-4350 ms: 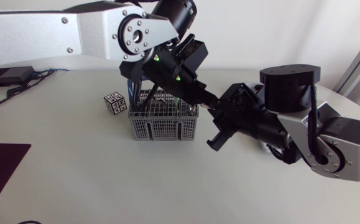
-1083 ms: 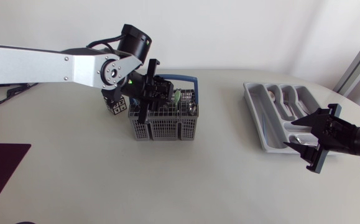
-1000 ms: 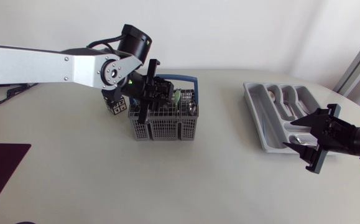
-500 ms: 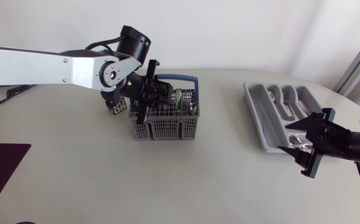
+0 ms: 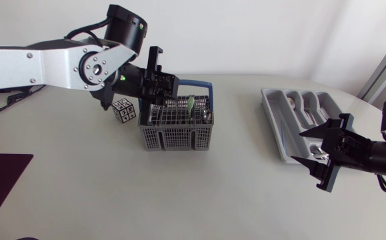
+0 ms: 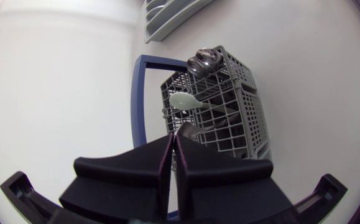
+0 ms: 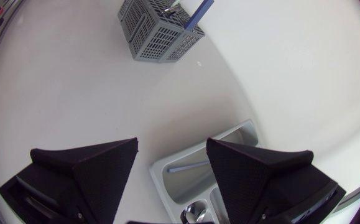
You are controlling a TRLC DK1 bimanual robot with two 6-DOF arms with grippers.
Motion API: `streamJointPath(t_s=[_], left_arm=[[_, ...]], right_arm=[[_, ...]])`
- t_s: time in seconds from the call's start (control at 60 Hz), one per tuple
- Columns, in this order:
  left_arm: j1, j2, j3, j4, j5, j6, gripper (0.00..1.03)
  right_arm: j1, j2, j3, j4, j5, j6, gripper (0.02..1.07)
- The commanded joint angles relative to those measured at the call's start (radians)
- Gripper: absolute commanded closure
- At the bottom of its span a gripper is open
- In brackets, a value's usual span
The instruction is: Transfer all utensils from the basket to the drawer tray.
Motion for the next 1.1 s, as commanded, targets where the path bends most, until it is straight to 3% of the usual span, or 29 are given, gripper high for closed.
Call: streamJointPath(t_s=[0.0,0.35,0.55,0.733,0.95,1.083], left_arm=[[-0.007,-0.031,-0.012,-0.009,0.003,-0.015,1.0],[-0.004,-0.08,-0.017,-0.023,-0.016,-0.006,1.0],[-0.016,-0.083,-0.03,-0.009,-0.113,-0.036,1.0],[-0.039,-0.11,-0.04,0.018,-0.213,-0.156,1.0],[-0.079,-0.163,-0.072,0.093,-0.348,-0.271,1.0],[-0.129,-0.172,-0.058,0.089,-0.441,-0.405,1.0]], right_arm=[[0.012,-0.02,-0.031,-0.01,0.003,0.018,0.27],[0.032,-0.048,-0.054,-0.014,0.009,0.024,0.27],[0.055,-0.063,-0.063,-0.013,0.02,0.041,0.27],[0.109,-0.103,-0.072,-0.014,0.043,0.1,0.27],[0.201,-0.168,-0.06,-0.008,0.081,0.262,0.22],[0.293,-0.206,-0.054,0.001,0.117,0.408,0.22]])
